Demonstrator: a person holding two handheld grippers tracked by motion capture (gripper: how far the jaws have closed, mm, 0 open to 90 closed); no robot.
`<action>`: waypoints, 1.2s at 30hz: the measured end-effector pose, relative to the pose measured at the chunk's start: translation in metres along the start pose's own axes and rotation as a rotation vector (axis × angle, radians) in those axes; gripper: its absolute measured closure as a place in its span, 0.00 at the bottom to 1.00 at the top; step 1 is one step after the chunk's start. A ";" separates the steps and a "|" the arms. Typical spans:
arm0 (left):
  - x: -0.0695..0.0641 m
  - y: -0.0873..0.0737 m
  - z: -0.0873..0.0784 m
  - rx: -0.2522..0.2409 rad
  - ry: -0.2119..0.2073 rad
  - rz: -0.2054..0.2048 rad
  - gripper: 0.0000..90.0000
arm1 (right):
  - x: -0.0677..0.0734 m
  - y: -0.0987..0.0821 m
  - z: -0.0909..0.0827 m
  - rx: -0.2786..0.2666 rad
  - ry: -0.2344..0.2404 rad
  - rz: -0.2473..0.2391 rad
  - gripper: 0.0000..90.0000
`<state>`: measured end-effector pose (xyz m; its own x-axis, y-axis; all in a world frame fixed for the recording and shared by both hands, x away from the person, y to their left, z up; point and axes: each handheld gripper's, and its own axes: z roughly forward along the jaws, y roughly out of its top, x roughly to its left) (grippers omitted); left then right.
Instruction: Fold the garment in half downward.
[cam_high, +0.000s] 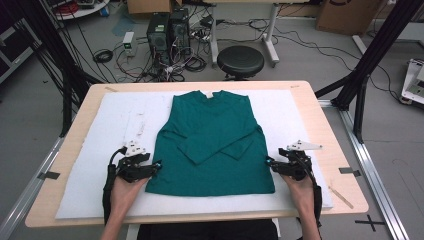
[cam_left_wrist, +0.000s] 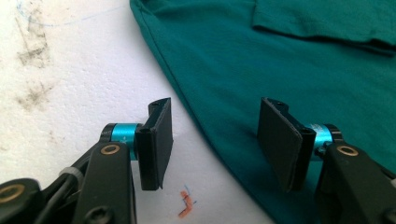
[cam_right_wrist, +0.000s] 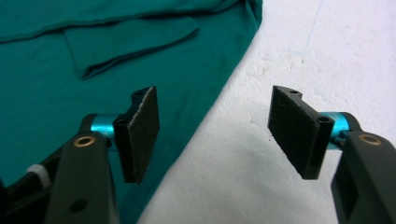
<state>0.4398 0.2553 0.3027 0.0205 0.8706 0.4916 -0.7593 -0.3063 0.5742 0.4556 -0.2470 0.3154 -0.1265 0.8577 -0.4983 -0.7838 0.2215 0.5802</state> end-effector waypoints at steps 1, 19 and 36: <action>-0.001 0.000 0.000 -0.003 0.000 -0.005 0.51 | 0.001 0.000 0.000 0.010 -0.003 -0.004 0.44; -0.006 -0.001 0.000 -0.008 -0.037 0.038 0.90 | 0.013 0.001 0.007 0.093 0.027 -0.075 0.86; -0.006 -0.017 -0.026 -0.042 -0.114 0.011 0.97 | 0.011 -0.010 -0.008 0.079 0.176 -0.053 0.98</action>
<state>0.4355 0.2655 0.2727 0.0843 0.8170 0.5705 -0.7863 -0.2971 0.5417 0.4575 -0.2436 0.2986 -0.1955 0.7512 -0.6305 -0.7432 0.3060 0.5950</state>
